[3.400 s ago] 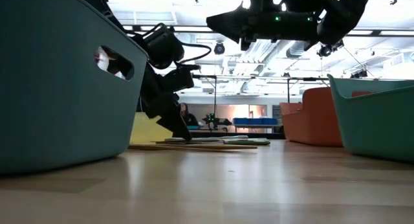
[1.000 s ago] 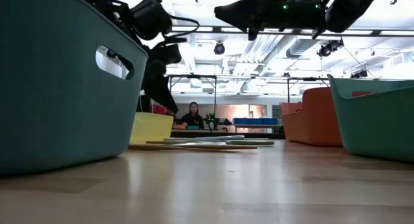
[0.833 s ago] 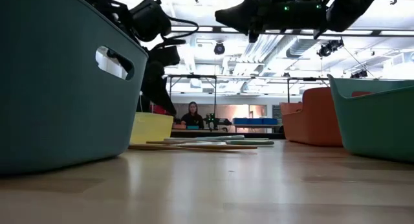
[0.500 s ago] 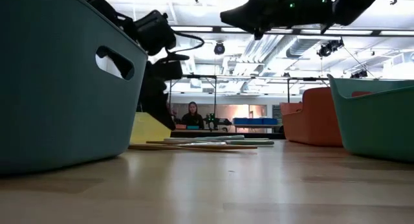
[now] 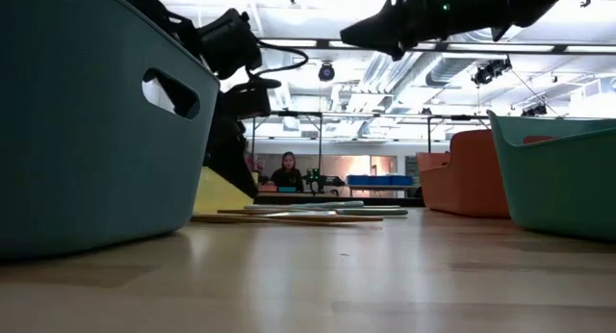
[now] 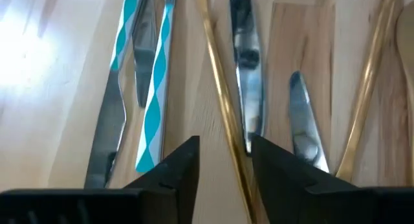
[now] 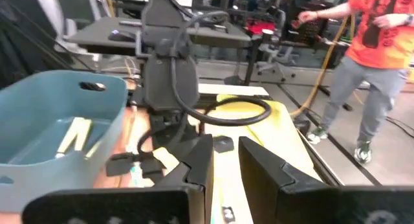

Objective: Sort silverware by color (type)
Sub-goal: Put the gold knife into the yellow bin

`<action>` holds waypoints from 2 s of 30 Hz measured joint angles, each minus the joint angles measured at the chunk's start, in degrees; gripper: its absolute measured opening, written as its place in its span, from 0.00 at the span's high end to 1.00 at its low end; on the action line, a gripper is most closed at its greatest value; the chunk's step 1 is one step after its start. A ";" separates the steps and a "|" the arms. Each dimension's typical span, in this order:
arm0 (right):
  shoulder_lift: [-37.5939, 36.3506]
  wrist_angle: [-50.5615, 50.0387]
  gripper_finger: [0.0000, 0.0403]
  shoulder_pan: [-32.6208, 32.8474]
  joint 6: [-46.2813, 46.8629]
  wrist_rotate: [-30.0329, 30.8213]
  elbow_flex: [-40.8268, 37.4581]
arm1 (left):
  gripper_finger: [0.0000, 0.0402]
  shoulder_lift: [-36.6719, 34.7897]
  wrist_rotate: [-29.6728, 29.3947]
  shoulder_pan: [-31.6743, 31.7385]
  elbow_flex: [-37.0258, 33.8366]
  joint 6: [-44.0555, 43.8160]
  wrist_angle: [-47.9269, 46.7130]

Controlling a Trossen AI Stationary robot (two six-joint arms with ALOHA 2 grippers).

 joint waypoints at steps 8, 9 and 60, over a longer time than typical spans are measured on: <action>0.00 -6.85 0.86 0.00 -1.44 3.85 0.00 | 0.64 0.00 1.22 0.14 0.01 -0.29 -1.28; 0.00 -7.27 0.86 0.00 -1.44 3.99 0.00 | 0.64 0.04 1.70 0.14 0.00 -0.29 -1.51; -0.35 -7.20 0.86 -0.01 -0.98 4.46 0.00 | 0.72 3.66 6.00 0.95 2.81 5.29 -6.31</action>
